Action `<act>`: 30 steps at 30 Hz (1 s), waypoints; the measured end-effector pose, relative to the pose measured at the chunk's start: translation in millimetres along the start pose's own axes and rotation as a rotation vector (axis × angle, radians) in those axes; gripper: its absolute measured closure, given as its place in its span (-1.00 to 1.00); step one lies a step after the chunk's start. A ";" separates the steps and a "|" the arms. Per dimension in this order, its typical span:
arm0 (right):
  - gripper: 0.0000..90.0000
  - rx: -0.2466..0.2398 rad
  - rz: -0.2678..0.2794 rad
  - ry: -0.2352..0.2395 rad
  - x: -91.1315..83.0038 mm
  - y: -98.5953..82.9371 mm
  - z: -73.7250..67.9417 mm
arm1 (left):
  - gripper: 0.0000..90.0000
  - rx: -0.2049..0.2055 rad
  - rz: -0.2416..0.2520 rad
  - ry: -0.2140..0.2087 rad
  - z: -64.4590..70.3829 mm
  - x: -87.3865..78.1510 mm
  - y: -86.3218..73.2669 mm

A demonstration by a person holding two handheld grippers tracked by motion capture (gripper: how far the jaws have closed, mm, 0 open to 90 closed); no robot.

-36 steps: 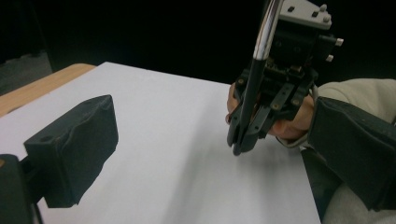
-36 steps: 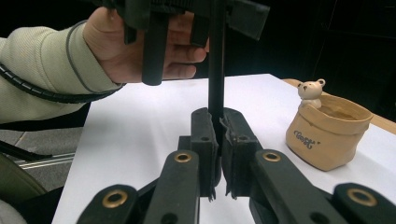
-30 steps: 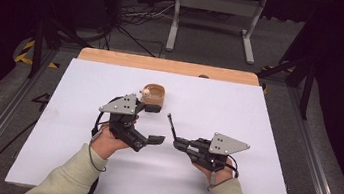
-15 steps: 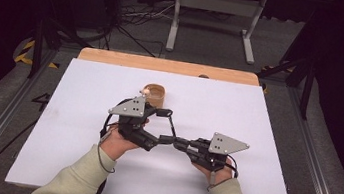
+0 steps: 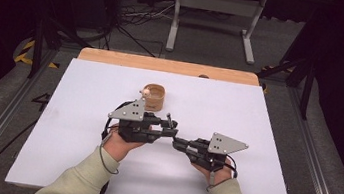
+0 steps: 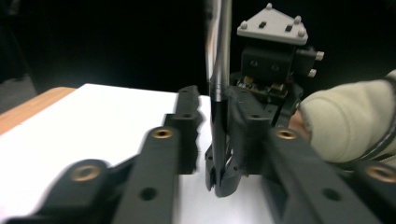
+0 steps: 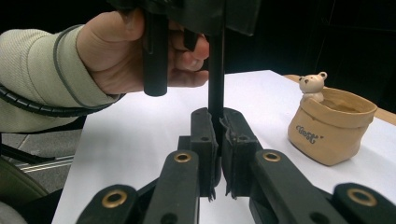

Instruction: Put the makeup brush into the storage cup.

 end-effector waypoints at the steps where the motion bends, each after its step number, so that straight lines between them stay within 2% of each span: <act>1: 0.88 0.004 -0.001 -0.001 0.0 -0.2 0.3 | 0.77 0.000 -0.002 -0.002 0.7 0.0 0.0; 11: 0.87 0.004 -0.004 0.003 0.2 -0.6 0.1 | 0.82 -0.017 -0.007 -0.021 0.2 0.5 0.4; 13: 0.86 -0.001 -0.008 0.005 0.4 -0.5 0.1 | 0.83 -0.037 -0.012 -0.041 0.2 0.8 0.9; 15: 0.81 -0.015 -0.015 0.006 0.5 0.7 -0.4 | 0.84 -0.035 -0.005 -0.055 1.8 1.1 1.3; 18: 0.35 -0.024 0.000 0.008 0.7 5.1 -1.9 | 0.84 -0.021 -0.016 -0.058 5.2 2.4 5.4; 20: 0.31 -0.021 -0.005 0.010 0.6 6.4 -2.1 | 0.84 -0.016 -0.018 -0.056 5.6 2.4 7.2; 22: 0.13 -0.025 -0.009 0.008 0.1 7.9 -2.7 | 0.84 -0.014 -0.022 -0.052 5.2 1.6 9.7; 24: -0.08 -0.003 0.007 -0.004 -1.7 8.8 -1.6 | 0.84 -0.017 -0.022 -0.040 3.8 0.2 11.6; 26: -0.26 0.009 0.019 -0.017 -3.5 9.7 -0.2 | 0.84 -0.029 -0.032 -0.005 -0.7 -2.9 14.7; 28: -0.34 0.018 0.028 -0.023 -4.2 10.1 0.4 | 0.84 -0.043 -0.024 0.010 -1.7 -3.8 15.7; 30: -0.55 0.027 0.049 -0.045 -7.5 11.4 2.1 | 0.84 -0.064 -0.009 0.059 -5.7 -6.2 19.9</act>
Point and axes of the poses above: each handheld gripper's, and its own axes: x roughly forward along the jaws, y roughly out of its top, z roughly to its right, the point moved 1 cm from there along x, roughly forward along the jaws, and after that the axes turned 3 degrees about -y, right-handed, at the moved point
